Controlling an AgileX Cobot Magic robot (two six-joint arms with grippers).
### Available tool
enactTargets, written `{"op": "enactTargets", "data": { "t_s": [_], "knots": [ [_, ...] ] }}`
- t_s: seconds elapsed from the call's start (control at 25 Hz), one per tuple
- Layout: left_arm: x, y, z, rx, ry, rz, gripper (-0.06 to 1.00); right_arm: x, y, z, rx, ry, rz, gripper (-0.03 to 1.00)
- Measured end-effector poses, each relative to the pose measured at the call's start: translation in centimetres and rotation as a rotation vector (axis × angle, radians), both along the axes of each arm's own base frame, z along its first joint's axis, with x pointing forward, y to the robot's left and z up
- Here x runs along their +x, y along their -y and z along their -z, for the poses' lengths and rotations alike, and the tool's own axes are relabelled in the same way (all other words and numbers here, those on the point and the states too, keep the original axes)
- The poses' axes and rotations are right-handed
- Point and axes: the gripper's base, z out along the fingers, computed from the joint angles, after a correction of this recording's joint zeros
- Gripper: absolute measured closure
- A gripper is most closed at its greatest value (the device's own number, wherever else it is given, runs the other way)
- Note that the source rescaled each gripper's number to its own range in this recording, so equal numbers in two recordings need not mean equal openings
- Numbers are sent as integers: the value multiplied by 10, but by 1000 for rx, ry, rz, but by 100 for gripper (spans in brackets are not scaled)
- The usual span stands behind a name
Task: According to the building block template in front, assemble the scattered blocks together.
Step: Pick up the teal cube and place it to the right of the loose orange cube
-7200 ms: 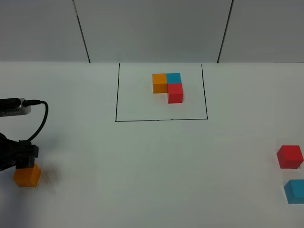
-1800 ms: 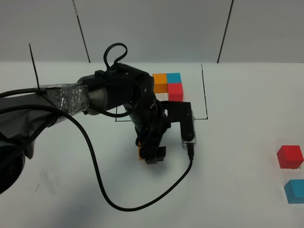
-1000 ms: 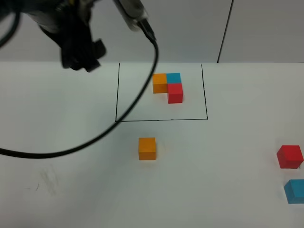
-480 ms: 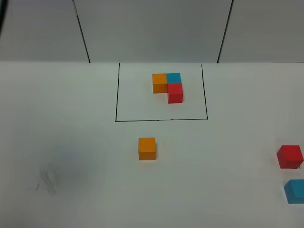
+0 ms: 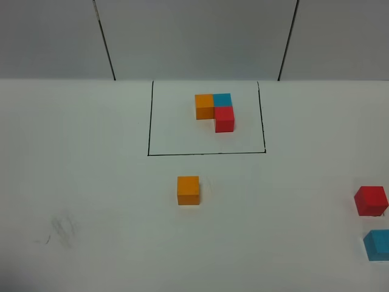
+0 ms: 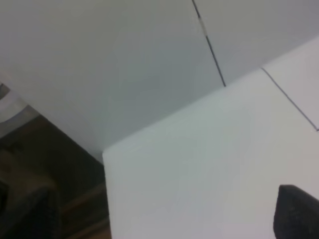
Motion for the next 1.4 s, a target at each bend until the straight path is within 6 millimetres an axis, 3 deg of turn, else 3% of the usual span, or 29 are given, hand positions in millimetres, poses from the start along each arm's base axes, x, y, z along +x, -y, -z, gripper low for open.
{"op": "enactTargets", "data": {
  "t_s": [0.2,0.4,0.68,1.08,1.4],
  "knots": [
    [-38,-11,30,-127,-6,109,-2,0,0,0,0,0,0,97],
    [-41,-5,60,-194,-92,119,-1,0,0,0,0,0,0,97],
    [-47,7,107,-149,-190,83,0,0,0,0,0,0,0,97],
    [-85,14,139,-332,7,-132,2,0,0,0,0,0,0,97],
    [-79,24,159,-385,-30,-154,4,0,0,0,0,0,0,97]
  ]
}}
